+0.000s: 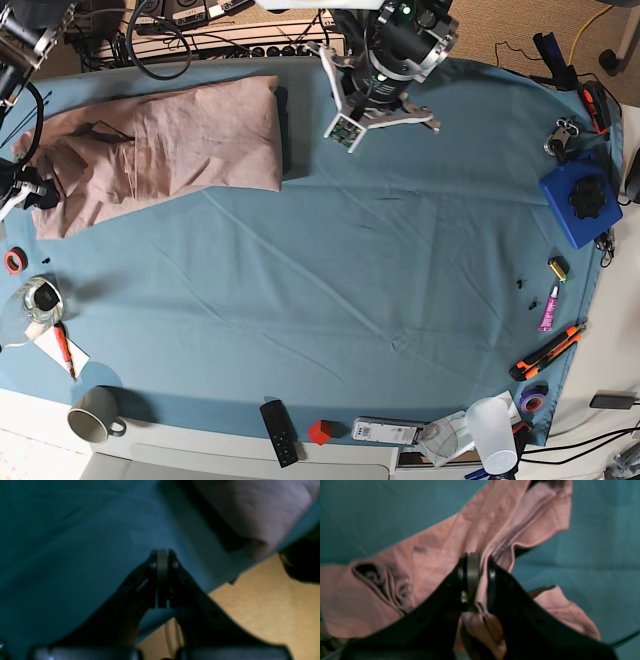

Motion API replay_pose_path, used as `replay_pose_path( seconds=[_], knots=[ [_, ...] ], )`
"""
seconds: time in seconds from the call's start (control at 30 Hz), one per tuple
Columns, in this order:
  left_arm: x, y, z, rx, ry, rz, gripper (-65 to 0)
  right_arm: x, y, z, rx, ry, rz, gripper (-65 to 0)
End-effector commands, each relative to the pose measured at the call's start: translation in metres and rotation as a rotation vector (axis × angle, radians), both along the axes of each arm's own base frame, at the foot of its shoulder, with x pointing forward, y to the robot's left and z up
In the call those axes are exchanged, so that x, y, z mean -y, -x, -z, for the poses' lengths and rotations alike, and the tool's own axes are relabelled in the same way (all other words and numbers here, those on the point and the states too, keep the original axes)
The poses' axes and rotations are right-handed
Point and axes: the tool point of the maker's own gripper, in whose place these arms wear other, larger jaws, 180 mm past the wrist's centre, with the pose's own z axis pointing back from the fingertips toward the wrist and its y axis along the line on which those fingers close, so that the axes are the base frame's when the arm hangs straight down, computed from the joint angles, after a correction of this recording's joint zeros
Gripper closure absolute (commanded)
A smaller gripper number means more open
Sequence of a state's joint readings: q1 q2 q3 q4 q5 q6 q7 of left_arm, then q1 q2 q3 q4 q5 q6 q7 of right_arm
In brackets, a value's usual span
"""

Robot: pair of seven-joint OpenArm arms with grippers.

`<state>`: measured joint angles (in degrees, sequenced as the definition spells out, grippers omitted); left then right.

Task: Fold the T-shirt properly
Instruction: 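Grasp the shirt's other end with the right gripper, then lift the shirt end with the right gripper and fold it over the stack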

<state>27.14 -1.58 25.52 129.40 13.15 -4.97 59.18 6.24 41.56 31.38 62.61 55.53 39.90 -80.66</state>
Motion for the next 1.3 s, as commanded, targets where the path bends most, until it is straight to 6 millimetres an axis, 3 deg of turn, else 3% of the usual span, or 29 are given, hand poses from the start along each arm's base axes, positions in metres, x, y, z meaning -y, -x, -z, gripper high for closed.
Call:
replay_pose_path(
  seconds=[0.0, 0.23, 0.53, 0.67, 0.87, 1.03, 1.27],
  knots=[
    [0.000, -0.004, -0.012, 0.043, 0.017, -0.014, 0.0, 0.008, -0.007, -0.022, 0.051, 0.048, -0.016, 0.0],
    [-0.010, -0.006, -0.015, 0.069, -0.028, -0.039, 0.0, -0.033, 0.005, -0.025, 0.070, 0.159, -0.169, 0.0],
    [-0.048, -0.016, -0.016, 0.116, -0.162, -0.213, 0.0, -0.123, 0.004, -0.050, 0.253, 0.199, -0.353, 0.0],
    [-0.055, -0.016, -0.016, 0.117, -0.186, -0.241, 0.0, -0.155, 0.018, -0.054, 0.291, 0.170, -0.414, 0.0],
    [-0.084, -0.014, -0.015, 0.136, -0.287, -0.336, 0.0, -0.205, 0.044, -0.061, 0.350, 0.057, -0.491, 0.0],
    [-0.093, -0.015, -0.018, 0.148, -0.309, -0.386, 0.0, -0.227, 0.048, -0.076, 0.413, 0.040, -0.531, 0.0],
    [-0.093, -0.014, -0.018, 0.144, -0.310, -0.387, 0.0, -0.254, 0.053, -0.068, 0.406, -0.037, -0.572, 0.0]
  ],
)
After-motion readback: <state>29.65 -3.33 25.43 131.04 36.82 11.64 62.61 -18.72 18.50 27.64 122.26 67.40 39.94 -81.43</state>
